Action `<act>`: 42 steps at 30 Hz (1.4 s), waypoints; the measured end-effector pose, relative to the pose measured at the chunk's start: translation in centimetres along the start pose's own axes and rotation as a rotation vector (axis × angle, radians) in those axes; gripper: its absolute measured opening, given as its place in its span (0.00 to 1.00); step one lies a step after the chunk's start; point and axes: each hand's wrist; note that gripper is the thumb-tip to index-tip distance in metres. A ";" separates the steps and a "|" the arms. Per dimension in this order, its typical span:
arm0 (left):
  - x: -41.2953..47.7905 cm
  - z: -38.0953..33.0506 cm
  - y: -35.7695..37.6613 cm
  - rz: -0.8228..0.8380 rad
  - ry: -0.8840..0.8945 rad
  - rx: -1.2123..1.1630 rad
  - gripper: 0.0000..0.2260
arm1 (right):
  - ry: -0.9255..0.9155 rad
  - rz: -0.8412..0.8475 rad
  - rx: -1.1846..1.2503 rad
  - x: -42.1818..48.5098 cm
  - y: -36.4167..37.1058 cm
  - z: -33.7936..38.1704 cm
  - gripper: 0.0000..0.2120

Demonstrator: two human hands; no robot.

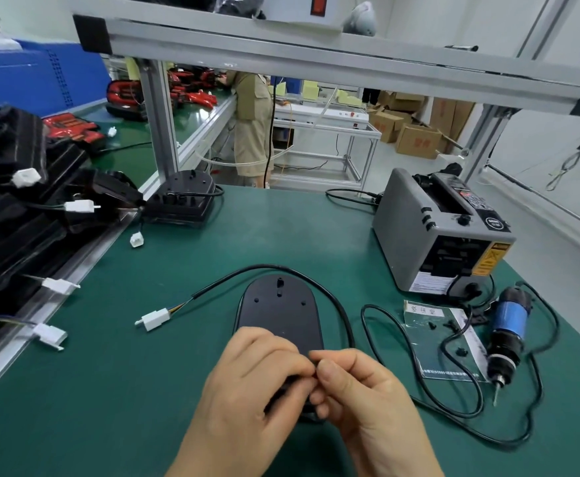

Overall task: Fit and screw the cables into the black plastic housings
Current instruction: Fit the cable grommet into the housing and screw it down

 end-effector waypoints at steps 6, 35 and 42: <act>-0.2 0.5 -0.7 -0.007 0.011 -0.092 0.03 | 0.092 0.118 -0.218 -0.1 -1.2 1.3 0.05; -1.2 1.4 0.6 0.261 -0.445 0.029 0.02 | -0.459 -0.206 -0.850 0.7 -1.8 -2.7 0.16; -1.1 1.4 0.7 0.241 -0.468 -0.076 0.04 | -0.651 -0.193 -0.985 1.0 -2.0 -3.4 0.09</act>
Point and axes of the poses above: each hand's wrist, its own x-axis towards the middle knuckle, its own y-axis out of the palm, z = x × y, and after that the axes turned 8 degrees about x, right-handed
